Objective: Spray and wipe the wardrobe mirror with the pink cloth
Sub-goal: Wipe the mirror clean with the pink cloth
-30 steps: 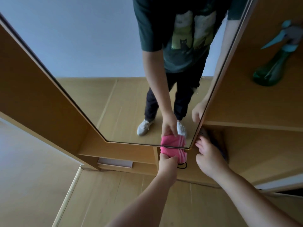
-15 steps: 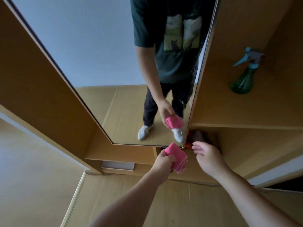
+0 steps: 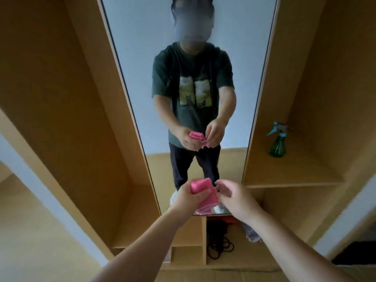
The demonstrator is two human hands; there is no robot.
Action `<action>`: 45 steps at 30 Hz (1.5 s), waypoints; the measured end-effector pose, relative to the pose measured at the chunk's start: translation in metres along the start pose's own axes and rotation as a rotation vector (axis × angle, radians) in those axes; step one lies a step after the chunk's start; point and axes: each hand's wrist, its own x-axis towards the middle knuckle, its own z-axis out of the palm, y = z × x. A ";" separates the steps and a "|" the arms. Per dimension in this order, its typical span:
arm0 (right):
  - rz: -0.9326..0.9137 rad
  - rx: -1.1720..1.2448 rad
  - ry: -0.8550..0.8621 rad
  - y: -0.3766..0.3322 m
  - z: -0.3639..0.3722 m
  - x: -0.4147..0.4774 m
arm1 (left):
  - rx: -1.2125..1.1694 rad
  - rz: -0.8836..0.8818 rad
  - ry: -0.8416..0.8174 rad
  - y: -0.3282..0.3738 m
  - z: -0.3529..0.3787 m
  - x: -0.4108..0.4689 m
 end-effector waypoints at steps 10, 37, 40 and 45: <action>-0.283 -0.175 0.166 -0.144 0.015 -0.001 | 0.157 0.331 0.041 0.098 -0.126 -0.051; -0.107 -0.021 0.811 -0.182 -0.144 0.113 | 0.162 0.561 0.300 0.219 -0.200 -0.023; -0.014 0.062 0.813 -0.186 -0.144 0.115 | 0.148 0.559 0.234 0.224 -0.207 -0.019; 0.010 0.085 0.884 -0.191 -0.133 0.112 | 0.165 0.593 0.176 0.235 -0.220 -0.013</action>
